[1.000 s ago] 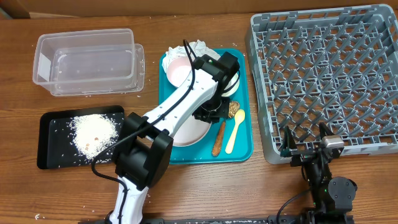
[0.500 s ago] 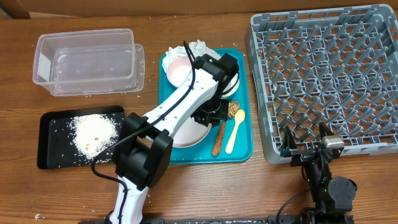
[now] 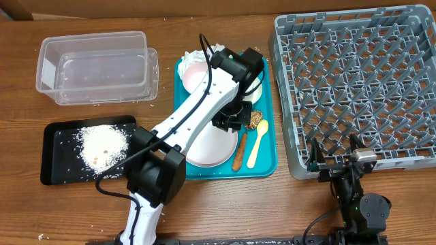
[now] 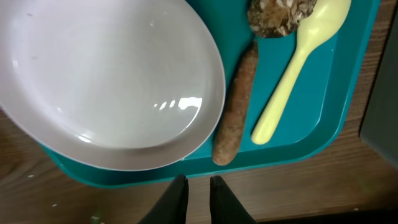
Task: Sort waste into correct bins and load items into the dishwasher
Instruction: 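Release the plate and raise the left gripper away, then move the left gripper over the white cup on the teal tray, then lower the left gripper toward the brown stick beside the plate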
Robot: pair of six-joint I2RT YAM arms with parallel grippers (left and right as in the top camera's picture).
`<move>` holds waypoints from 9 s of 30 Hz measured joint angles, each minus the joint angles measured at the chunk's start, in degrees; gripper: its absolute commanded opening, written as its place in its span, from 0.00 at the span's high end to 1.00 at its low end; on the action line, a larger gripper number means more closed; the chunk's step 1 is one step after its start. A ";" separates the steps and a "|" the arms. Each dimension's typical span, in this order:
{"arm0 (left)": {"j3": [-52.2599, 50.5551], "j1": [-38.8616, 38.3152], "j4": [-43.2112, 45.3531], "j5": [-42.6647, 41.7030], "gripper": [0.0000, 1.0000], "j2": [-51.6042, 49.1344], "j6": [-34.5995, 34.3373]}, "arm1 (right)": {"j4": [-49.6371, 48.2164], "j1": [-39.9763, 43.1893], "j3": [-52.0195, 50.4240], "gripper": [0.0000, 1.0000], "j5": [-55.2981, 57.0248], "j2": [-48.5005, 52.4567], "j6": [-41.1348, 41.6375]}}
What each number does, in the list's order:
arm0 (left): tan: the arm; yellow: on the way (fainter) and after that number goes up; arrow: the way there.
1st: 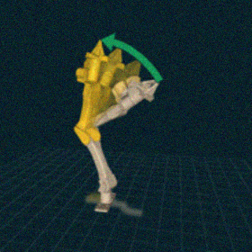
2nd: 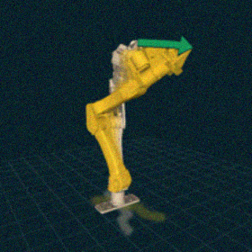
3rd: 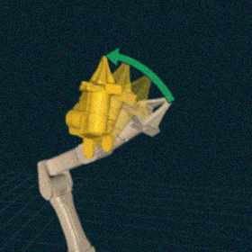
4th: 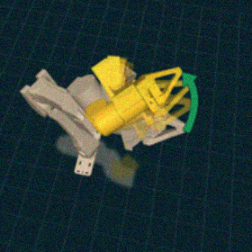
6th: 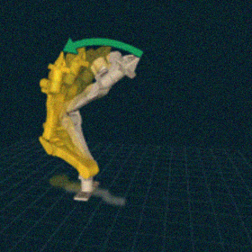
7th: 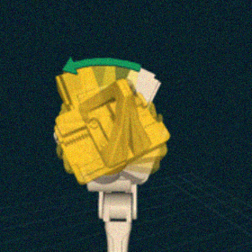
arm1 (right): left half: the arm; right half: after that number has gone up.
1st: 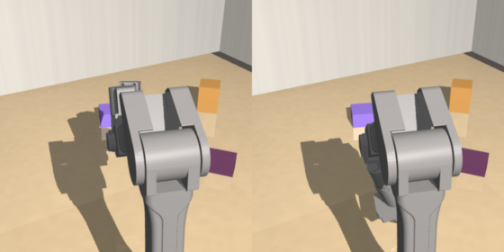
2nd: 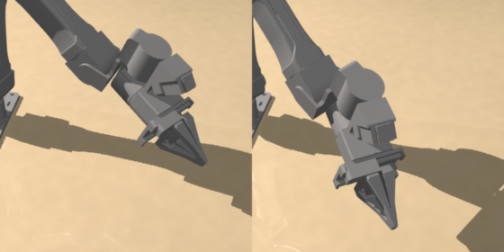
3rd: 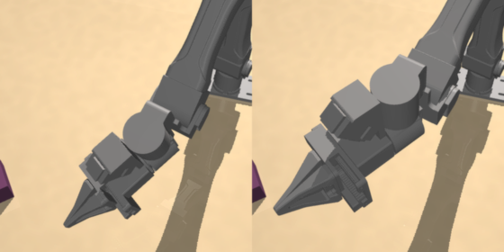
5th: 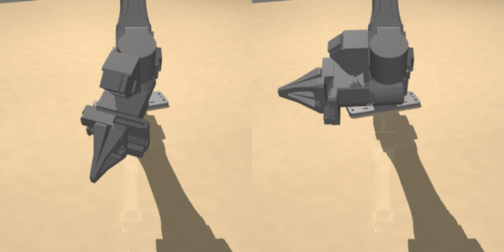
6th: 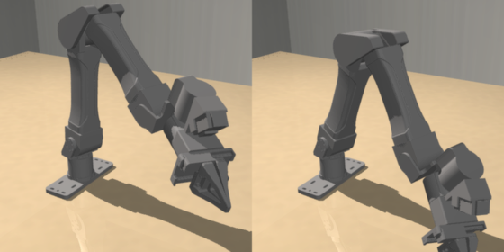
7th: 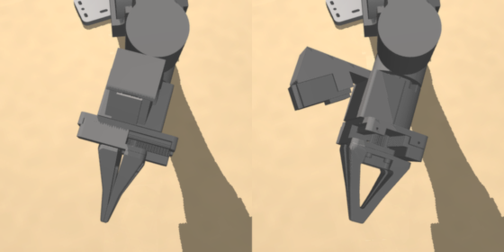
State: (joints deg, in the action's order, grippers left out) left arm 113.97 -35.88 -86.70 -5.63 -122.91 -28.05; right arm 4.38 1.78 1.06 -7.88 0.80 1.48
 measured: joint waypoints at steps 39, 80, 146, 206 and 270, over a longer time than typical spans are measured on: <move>20.22 33.81 -6.01 8.83 0.00 0.00 -0.57 | -0.02 0.00 0.00 0.00 -0.02 0.00 0.02; 20.20 9.33 18.56 -3.85 0.00 -7.93 16.28 | 0.00 0.00 0.00 0.00 -0.02 0.00 0.00; 20.11 1.03 19.43 14.47 0.08 -17.90 9.53 | 0.00 0.00 0.00 0.00 -0.02 0.00 0.00; 20.04 -4.13 -8.66 -0.04 0.09 -5.99 9.31 | 0.02 0.00 0.00 0.00 -0.02 0.00 0.00; -6.82 -8.55 4.68 1.36 0.28 -5.99 4.20 | 0.00 0.00 0.00 0.00 -0.02 0.00 0.00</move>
State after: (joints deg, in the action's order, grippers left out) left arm 107.15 -44.42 -82.02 -4.27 -128.90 -23.86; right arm 4.38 1.78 1.06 -7.90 0.80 1.48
